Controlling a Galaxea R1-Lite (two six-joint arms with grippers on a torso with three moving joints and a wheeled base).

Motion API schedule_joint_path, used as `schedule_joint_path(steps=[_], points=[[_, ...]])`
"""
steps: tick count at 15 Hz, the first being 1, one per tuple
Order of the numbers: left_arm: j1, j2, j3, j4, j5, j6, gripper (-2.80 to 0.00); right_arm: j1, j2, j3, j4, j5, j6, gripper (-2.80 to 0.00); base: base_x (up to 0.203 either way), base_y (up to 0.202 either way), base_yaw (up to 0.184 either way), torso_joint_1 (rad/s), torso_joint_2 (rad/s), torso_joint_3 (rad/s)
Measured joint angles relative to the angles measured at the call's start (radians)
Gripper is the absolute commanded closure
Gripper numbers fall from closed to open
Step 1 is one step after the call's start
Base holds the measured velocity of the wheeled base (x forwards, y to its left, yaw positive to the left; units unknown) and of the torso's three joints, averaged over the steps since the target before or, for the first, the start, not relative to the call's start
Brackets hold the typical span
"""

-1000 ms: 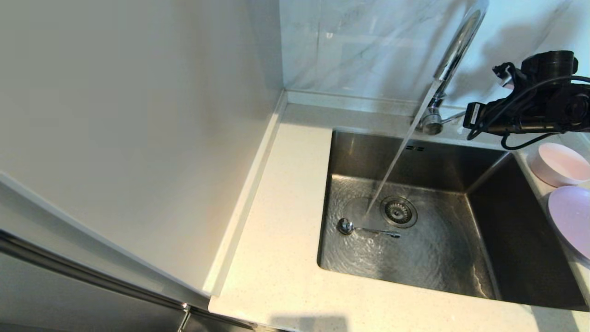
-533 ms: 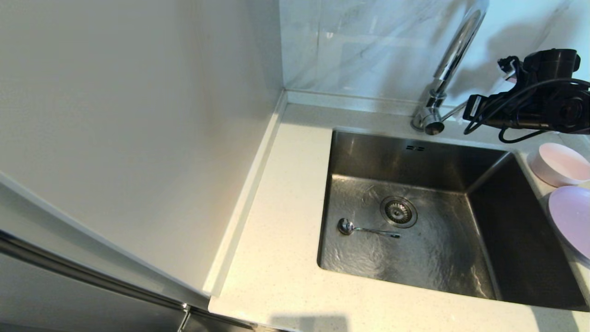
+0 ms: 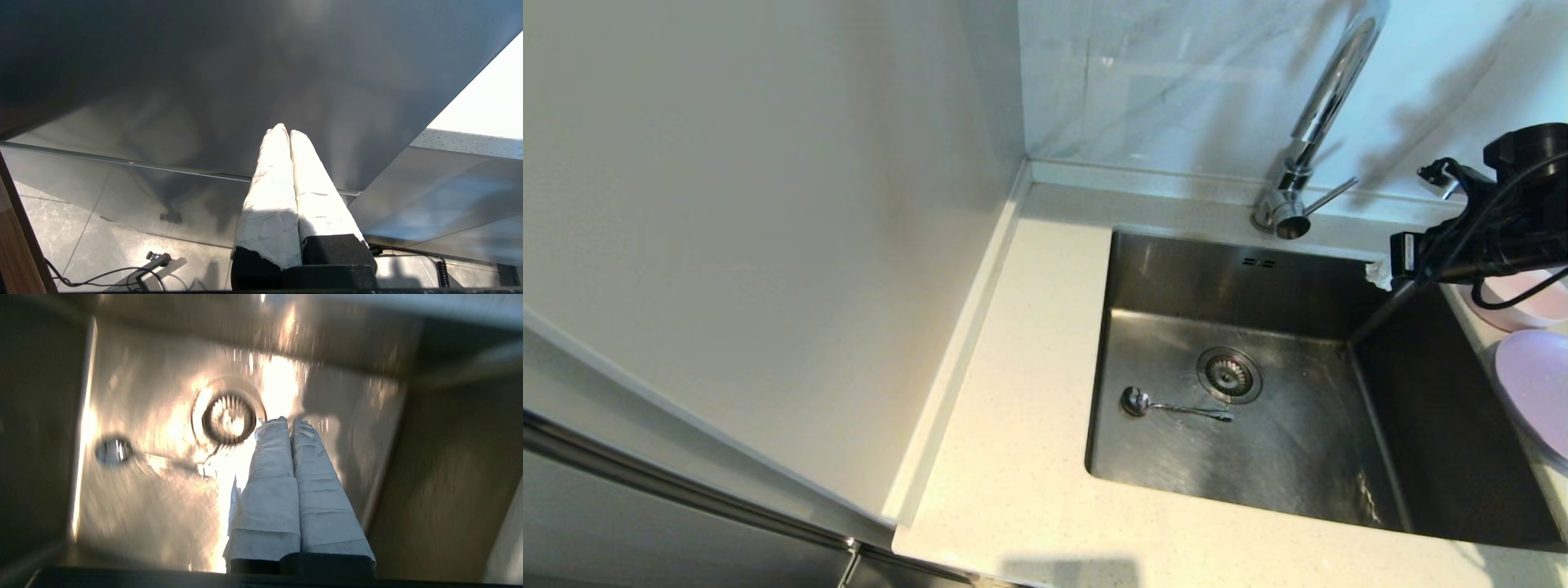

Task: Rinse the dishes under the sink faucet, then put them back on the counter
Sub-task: Put a spoon back to the table from the sink

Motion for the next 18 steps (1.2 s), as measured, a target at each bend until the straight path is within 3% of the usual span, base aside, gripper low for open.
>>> schedule_joint_path(steps=[5, 7, 9, 12, 14, 18], points=[[0.0, 0.0, 0.0, 0.0, 0.0, 0.0, 0.0, 0.021, -0.105, 0.193, 0.208, 0.08, -0.282, 0.0, 0.0, 0.0, 0.0, 0.0, 0.0, 0.0], [0.0, 0.0, 0.0, 0.0, 0.0, 0.0, 0.0, 0.05, -0.123, 0.273, 0.226, 0.13, -0.355, 0.0, 0.0, 0.0, 0.0, 0.0, 0.0, 0.0], [0.0, 0.0, 0.0, 0.0, 0.0, 0.0, 0.0, 0.068, -0.126, 0.339, 0.226, 0.186, -0.477, 0.0, 0.0, 0.0, 0.0, 0.0, 0.0, 0.0], [0.0, 0.0, 0.0, 0.0, 0.001, 0.0, 0.0, 0.088, -0.092, 0.377, 0.227, 0.201, -0.649, 0.0, 0.0, 0.0, 0.0, 0.0, 0.0, 0.0], [0.0, 0.0, 0.0, 0.0, 0.0, 0.0, 0.0, 0.106, -0.059, 0.371, 0.234, 0.2, -0.701, 0.0, 0.0, 0.0, 0.0, 0.0, 0.0, 0.0], [0.0, 0.0, 0.0, 0.0, 0.0, 0.0, 0.0, 0.156, 0.013, 0.345, 0.252, 0.198, -0.704, 0.0, 0.0, 0.0, 0.0, 0.0, 0.0, 0.0]])
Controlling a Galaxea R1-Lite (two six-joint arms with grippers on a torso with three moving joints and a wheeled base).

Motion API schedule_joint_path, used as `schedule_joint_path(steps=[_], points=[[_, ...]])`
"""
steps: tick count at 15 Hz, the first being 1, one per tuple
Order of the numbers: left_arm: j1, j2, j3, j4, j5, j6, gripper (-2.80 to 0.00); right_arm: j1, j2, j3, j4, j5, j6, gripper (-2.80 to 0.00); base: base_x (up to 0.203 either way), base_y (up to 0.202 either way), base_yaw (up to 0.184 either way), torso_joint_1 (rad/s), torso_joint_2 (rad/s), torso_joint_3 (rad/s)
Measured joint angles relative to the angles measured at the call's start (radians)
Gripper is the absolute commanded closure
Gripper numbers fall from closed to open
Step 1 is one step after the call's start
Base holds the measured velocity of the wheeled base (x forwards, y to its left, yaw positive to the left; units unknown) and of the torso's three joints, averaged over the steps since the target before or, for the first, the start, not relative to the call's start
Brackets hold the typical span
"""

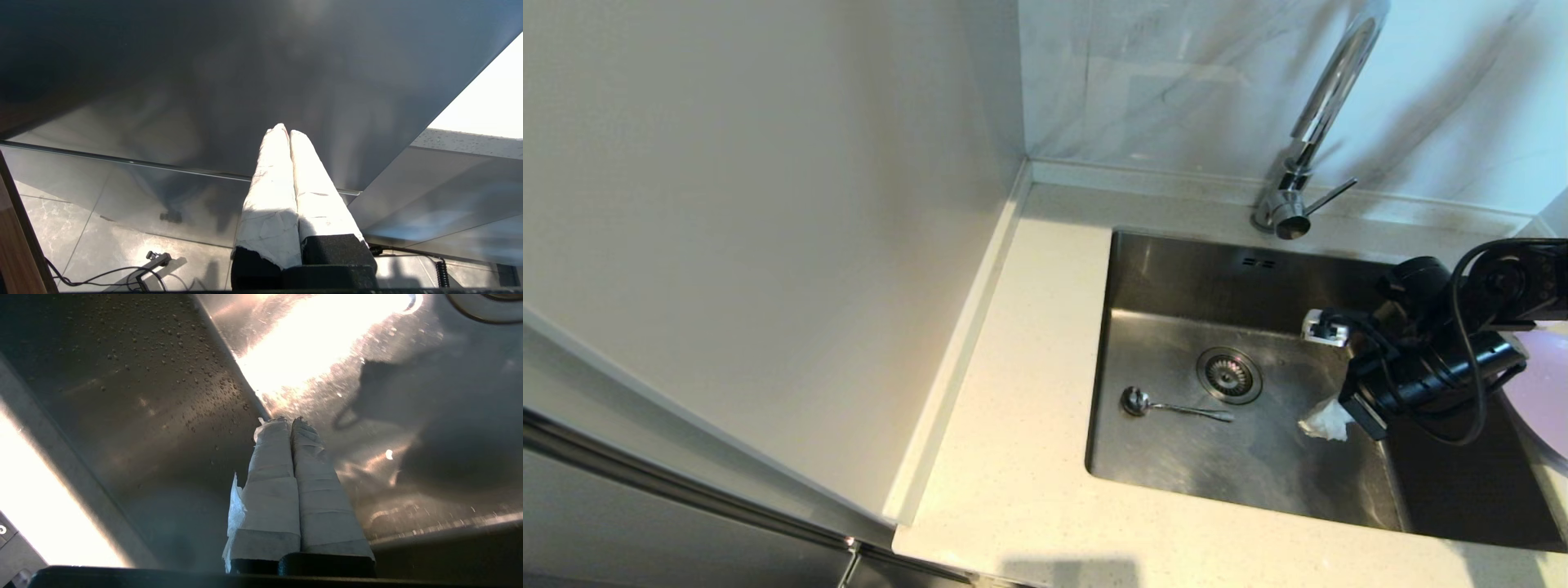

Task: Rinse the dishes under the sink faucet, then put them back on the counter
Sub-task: Put a spoon back to the table from the sink

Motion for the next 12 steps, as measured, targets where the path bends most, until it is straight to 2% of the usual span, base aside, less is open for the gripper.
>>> schedule_joint_path(steps=[3, 7, 10, 12], points=[[0.0, 0.0, 0.0, 0.0, 0.001, 0.0, 0.0, 0.027, 0.068, -0.04, -0.025, 0.0, 0.0, 0.0, 0.0, 0.0, 0.0, 0.0, 0.0, 0.0], [0.0, 0.0, 0.0, 0.0, 0.001, 0.0, 0.0, 0.057, 0.136, -0.051, -0.15, 0.008, -0.003, 0.0, 0.0, 0.0, 0.0, 0.0, 0.0, 0.0], [0.0, 0.0, 0.0, 0.0, 0.001, 0.0, 0.0, 0.06, 0.163, -0.05, -0.186, 0.106, -0.008, 0.0, 0.0, 0.0, 0.0, 0.0, 0.0, 0.0], [0.0, 0.0, 0.0, 0.0, 0.0, 0.0, 0.0, 0.061, 0.181, -0.02, -0.281, 0.152, -0.024, 0.0, 0.0, 0.0, 0.0, 0.0, 0.0, 0.0]])
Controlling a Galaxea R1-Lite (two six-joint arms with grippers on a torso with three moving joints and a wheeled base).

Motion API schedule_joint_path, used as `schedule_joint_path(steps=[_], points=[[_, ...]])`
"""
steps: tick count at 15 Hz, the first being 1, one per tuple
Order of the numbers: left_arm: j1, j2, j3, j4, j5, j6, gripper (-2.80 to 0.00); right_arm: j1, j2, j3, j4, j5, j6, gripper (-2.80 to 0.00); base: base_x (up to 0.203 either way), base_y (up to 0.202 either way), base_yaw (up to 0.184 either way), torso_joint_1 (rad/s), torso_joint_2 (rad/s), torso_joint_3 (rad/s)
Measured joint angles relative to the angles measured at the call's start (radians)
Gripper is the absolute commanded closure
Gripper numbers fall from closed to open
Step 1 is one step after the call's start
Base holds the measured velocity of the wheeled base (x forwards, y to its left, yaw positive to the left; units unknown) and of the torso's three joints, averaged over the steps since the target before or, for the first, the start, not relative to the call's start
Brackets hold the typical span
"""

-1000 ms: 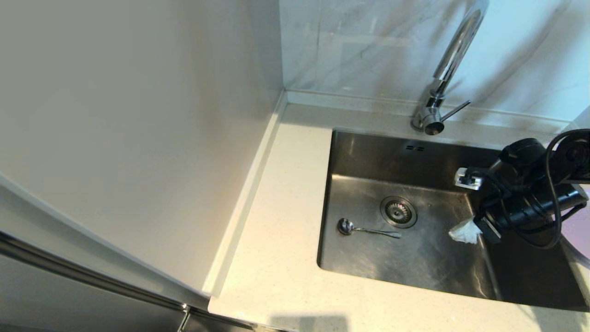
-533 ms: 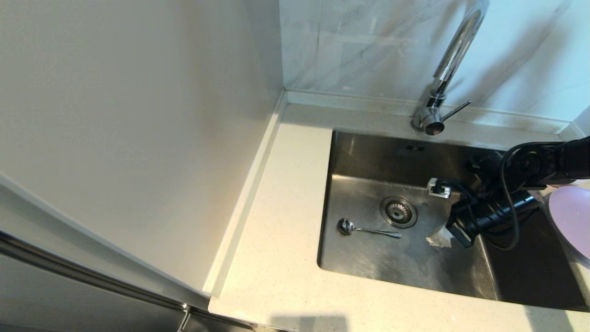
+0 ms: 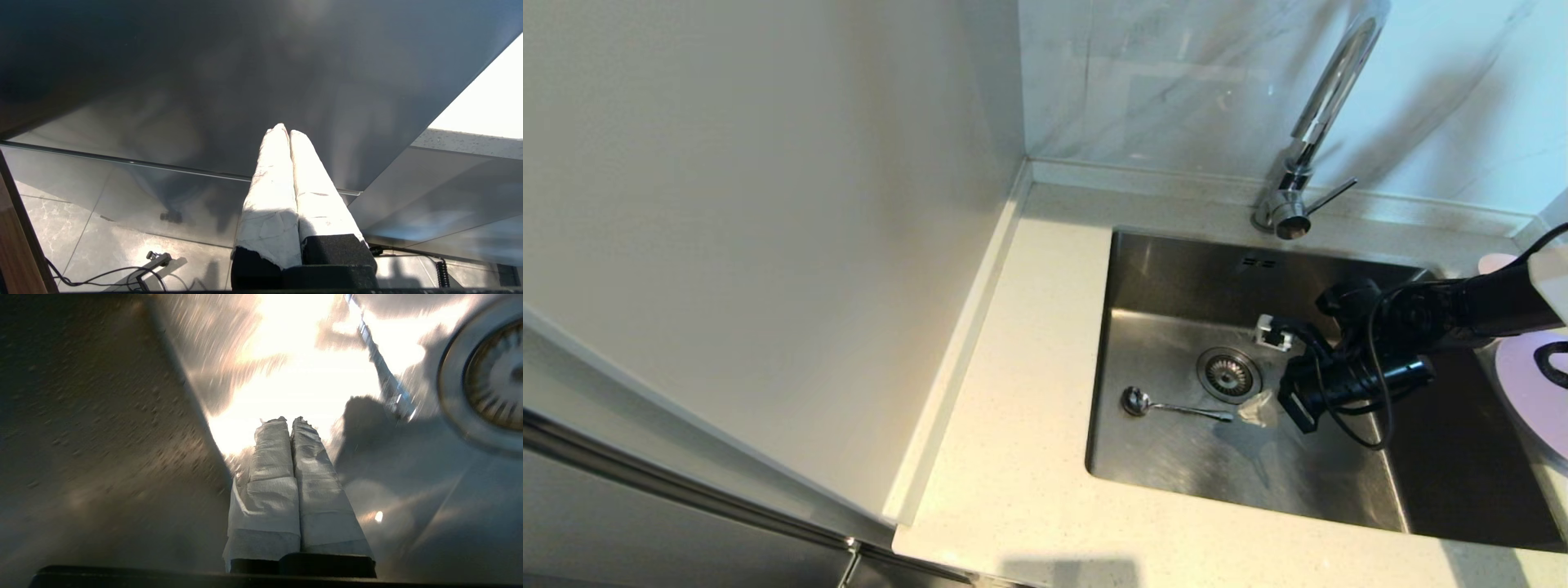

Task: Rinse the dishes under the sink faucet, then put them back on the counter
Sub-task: Put a spoon back to the table from the sink

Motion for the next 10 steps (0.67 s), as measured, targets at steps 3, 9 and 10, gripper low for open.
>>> schedule_joint_path(steps=[3, 9, 10], points=[[0.0, 0.0, 0.0, 0.0, 0.0, 0.001, 0.0, 0.0, 0.018, 0.065, -0.171, 0.06, -0.065, 0.0, 0.0, 0.0, 0.0, 0.0, 0.0, 0.0], [0.0, 0.0, 0.0, 0.0, 0.0, 0.0, 0.0, 0.005, 0.038, 0.078, -0.306, 0.069, -0.071, 0.0, 0.0, 0.0, 0.0, 0.0, 0.0, 0.0], [0.0, 0.0, 0.0, 0.0, 0.001, 0.0, 0.0, 0.005, 0.042, 0.081, -0.355, 0.074, -0.071, 0.0, 0.0, 0.0, 0.0, 0.0, 0.0, 0.0]])
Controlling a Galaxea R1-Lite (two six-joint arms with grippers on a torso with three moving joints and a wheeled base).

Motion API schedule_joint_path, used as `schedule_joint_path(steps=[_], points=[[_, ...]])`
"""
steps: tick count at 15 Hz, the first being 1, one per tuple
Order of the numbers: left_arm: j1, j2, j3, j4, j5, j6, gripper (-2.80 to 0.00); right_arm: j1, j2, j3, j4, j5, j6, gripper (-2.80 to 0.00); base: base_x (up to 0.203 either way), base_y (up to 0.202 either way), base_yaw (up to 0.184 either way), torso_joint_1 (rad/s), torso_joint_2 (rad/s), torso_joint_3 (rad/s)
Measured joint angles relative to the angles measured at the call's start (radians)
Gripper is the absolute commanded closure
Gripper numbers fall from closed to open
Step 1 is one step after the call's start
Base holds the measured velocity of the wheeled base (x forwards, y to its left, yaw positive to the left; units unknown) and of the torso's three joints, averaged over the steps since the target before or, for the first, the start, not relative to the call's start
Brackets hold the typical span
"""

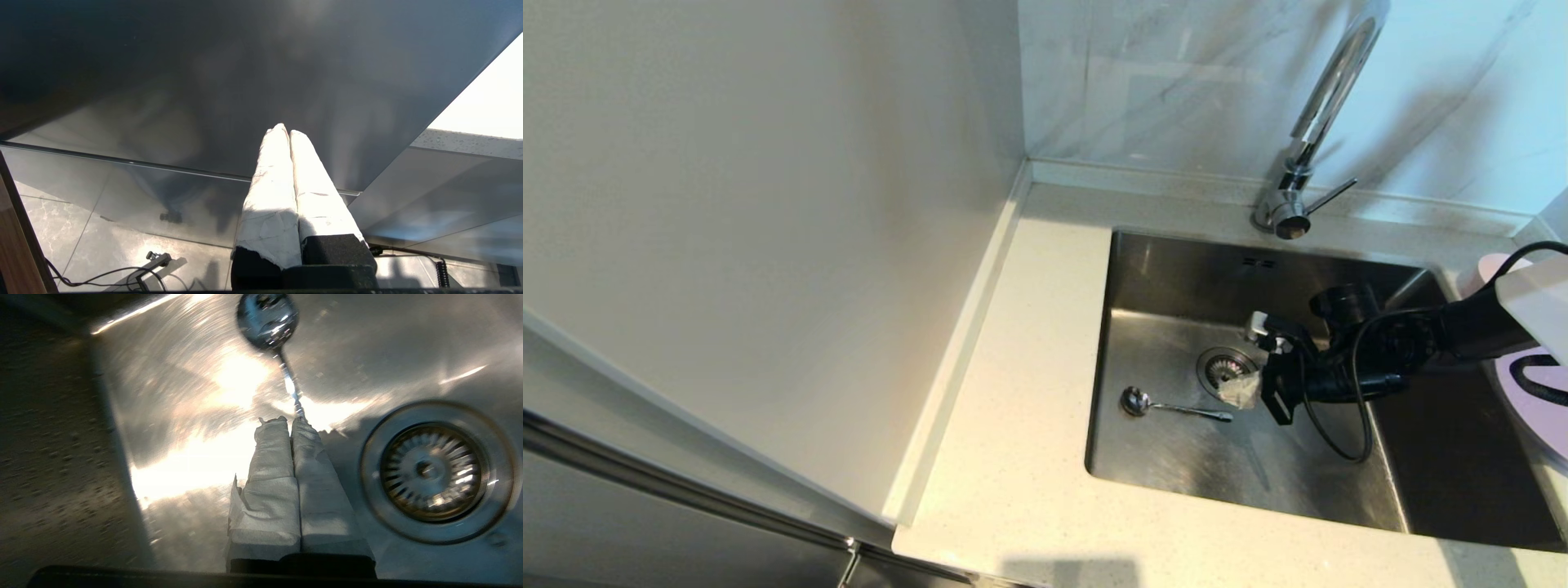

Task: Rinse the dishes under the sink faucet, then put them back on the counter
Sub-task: Put a spoon back to the table from the sink

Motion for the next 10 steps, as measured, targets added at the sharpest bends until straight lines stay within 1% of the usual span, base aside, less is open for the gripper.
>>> schedule_joint_path(steps=[1, 2, 4, 7, 10], points=[[0.0, 0.0, 0.0, 0.0, -0.001, 0.0, 0.0, 0.0, 0.006, 0.003, -0.047, 0.001, 0.0, 0.0, 0.0, 0.0, 0.0, 0.0, 0.0, 0.0], [0.0, 0.0, 0.0, 0.0, -0.001, 0.0, 0.0, 0.0, 0.011, 0.012, -0.087, 0.0, -0.003, -2.8, 0.0, 0.0, 0.0, 0.0, 0.0, 0.0], [0.0, 0.0, 0.0, 0.0, 0.0, 0.0, 0.0, 0.0, 0.014, 0.041, -0.133, -0.008, -0.01, -2.8, 0.0, 0.0, 0.0, 0.0, 0.0, 0.0], [0.0, 0.0, 0.0, 0.0, -0.001, 0.0, 0.0, 0.001, 0.014, 0.057, -0.147, -0.009, -0.01, -2.8, 0.0, 0.0, 0.0, 0.0, 0.0, 0.0], [0.0, 0.0, 0.0, 0.0, -0.001, 0.0, 0.0, 0.007, 0.025, 0.064, -0.228, -0.008, -0.01, -2.8, 0.0, 0.0, 0.0, 0.0, 0.0, 0.0]])
